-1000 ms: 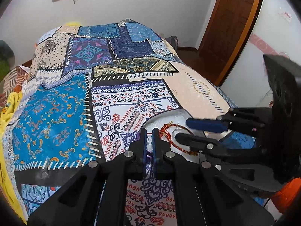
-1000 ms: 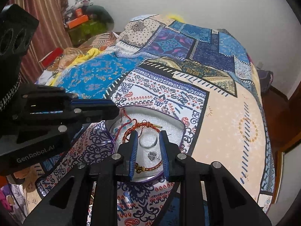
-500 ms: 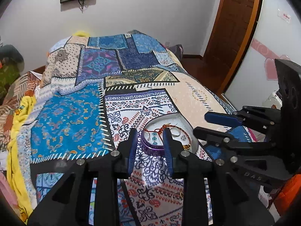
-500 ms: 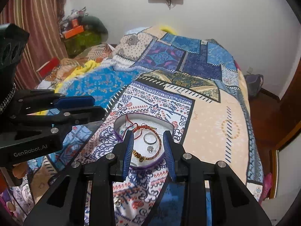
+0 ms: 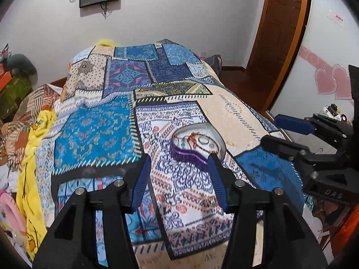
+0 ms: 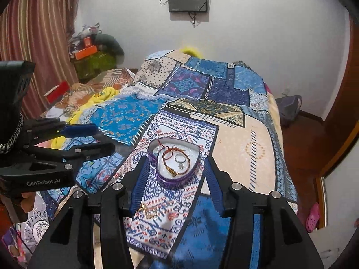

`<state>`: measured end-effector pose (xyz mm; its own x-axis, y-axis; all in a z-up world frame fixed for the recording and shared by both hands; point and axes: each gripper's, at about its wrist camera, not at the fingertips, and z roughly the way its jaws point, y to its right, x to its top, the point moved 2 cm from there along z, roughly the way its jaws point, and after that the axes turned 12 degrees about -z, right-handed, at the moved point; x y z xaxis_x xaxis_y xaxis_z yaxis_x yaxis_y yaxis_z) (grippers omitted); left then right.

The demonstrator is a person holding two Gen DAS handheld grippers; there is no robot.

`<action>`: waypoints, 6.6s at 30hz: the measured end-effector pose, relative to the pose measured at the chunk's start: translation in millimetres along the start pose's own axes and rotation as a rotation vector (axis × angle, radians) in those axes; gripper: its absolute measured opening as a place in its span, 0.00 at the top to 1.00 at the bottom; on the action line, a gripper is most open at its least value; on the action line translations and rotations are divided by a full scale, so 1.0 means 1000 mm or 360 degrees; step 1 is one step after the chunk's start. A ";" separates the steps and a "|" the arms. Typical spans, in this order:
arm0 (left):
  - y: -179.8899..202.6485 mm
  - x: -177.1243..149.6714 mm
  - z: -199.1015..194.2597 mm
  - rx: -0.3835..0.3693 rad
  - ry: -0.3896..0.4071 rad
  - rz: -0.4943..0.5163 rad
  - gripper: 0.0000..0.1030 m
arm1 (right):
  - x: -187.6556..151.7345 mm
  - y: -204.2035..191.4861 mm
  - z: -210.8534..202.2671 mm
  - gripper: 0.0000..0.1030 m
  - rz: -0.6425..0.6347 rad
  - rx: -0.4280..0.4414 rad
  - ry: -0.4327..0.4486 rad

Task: Organize jewelry
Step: 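Open and lift both tools away from the tin, then move both tools toward the gold earrings left on the cloth, then grasp a gold earring with the left tool while the right tool grasps another gold earring, then carry the earrings over the purple tin and open both tools to drop them, then grasp the silver stone ring with the left tool while the right tool grasps a small silver piece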

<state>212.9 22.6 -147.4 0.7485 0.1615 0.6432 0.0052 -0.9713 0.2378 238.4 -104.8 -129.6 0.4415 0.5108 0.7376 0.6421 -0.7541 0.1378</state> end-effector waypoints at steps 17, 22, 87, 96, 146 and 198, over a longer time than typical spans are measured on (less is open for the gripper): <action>0.013 -0.068 0.041 -0.0066 -0.0337 0.0079 0.50 | -0.061 -0.005 0.019 0.55 0.0101 0.0055 -0.0218; 0.025 -0.074 0.059 -0.0067 -0.0388 0.0173 0.50 | -0.076 -0.002 0.023 0.55 0.0134 0.0072 -0.0266; -0.016 -0.058 0.032 -0.0154 -0.0160 0.0026 0.82 | -0.055 -0.033 0.067 0.84 -0.0097 0.0232 -0.0325; -0.007 -0.035 0.020 -0.0172 -0.0053 0.0030 0.82 | -0.033 -0.006 0.037 0.84 0.0008 0.0117 -0.0164; 0.002 0.033 0.119 -0.0263 -0.0151 0.0010 0.82 | -0.004 0.036 0.115 0.83 0.0078 0.0235 -0.0220; 0.002 -0.078 0.054 -0.0096 -0.0419 0.0047 0.68 | -0.048 -0.007 0.031 0.58 0.0070 0.0087 -0.0243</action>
<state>190.3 -1.1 -236.8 0.8946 0.0746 0.4407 -0.0527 -0.9615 0.2698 232.4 -110.6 -186.6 0.5575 0.5377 0.6325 0.6513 -0.7558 0.0685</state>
